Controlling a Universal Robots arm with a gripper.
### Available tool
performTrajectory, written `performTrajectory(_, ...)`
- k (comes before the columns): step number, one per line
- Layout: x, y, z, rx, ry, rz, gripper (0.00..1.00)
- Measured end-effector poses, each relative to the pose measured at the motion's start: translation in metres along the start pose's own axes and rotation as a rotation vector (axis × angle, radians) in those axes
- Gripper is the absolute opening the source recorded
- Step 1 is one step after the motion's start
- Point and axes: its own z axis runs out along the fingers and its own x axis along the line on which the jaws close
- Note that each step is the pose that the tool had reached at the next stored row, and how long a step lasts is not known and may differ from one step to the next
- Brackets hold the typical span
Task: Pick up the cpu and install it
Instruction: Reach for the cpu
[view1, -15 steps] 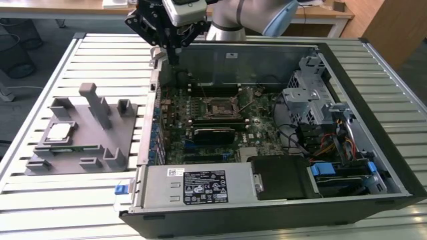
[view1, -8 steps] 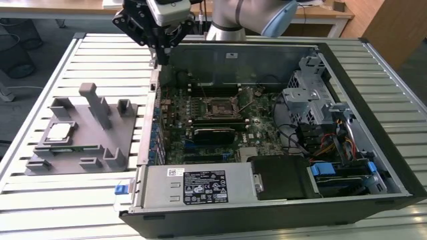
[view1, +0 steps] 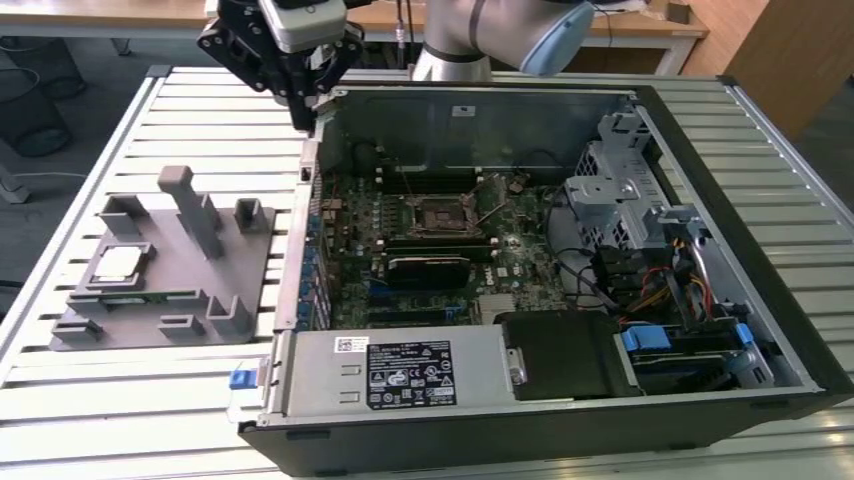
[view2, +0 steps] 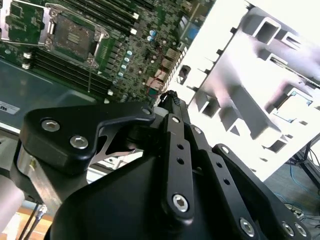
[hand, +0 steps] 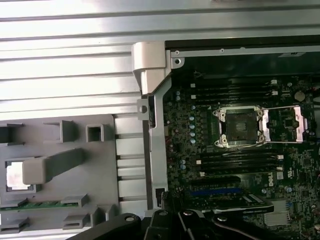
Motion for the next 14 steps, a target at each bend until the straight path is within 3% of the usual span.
performTrajectory(14, 0.0406, -0.0025, 0.0, 0.0, 0.0, 0.0, 0.11)
